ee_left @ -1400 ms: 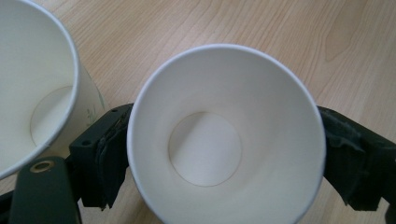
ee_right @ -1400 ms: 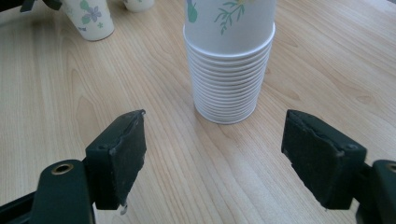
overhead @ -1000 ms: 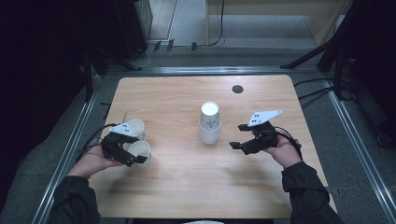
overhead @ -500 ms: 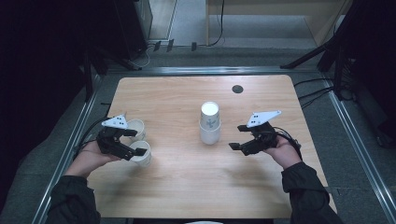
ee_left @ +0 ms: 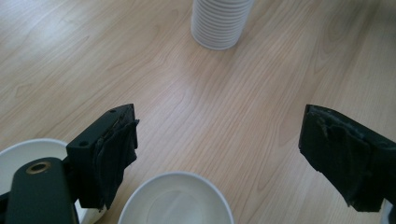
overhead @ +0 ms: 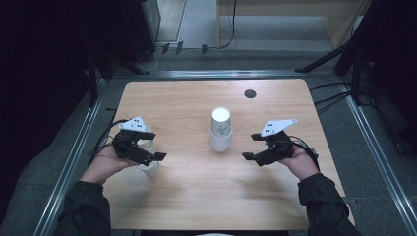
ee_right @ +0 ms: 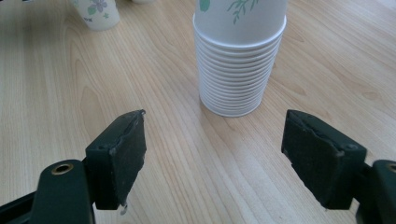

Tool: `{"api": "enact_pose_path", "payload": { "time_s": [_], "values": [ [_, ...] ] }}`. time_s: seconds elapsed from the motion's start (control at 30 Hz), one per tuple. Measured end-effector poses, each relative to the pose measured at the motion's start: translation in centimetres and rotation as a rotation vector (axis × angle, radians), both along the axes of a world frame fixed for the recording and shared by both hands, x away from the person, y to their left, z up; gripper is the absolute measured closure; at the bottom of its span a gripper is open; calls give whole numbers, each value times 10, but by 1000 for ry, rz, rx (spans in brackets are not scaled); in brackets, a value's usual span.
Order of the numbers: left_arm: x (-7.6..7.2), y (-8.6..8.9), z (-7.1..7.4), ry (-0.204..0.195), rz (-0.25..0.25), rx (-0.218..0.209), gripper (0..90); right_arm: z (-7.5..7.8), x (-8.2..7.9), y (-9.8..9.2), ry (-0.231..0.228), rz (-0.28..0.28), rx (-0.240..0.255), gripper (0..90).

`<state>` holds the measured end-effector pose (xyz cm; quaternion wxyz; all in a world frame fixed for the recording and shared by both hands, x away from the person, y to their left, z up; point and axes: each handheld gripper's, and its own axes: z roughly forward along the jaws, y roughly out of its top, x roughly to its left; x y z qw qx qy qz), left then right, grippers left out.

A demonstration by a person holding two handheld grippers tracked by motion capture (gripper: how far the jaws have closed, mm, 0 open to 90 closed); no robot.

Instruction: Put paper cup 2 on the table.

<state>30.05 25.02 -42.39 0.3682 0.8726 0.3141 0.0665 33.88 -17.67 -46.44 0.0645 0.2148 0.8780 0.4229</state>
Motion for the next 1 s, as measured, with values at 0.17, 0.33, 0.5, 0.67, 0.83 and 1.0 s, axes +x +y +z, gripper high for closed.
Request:
{"api": "enact_pose_path", "payload": {
  "time_s": [0.17,0.33,0.5,0.67,0.83,1.0],
  "values": [
    [1,-12,3,-10,-13,-1,123,-1,-2,-2,-3,-2,-3,222],
    [1,-27,2,-12,-26,4,123,-1,-5,-3,-4,-6,-8,222],
    [1,-41,4,-19,-18,6,125,-2,-8,-4,-8,-5,-9,221],
    [1,-53,6,-30,-16,-1,125,-1,-11,-6,-9,-8,-9,222],
    [2,-66,5,-36,-26,-3,126,-1,-14,-8,8,-35,23,215],
    [1,-78,3,-34,-40,-4,126,-1,-18,-8,3,-36,25,215]
  ]
}}
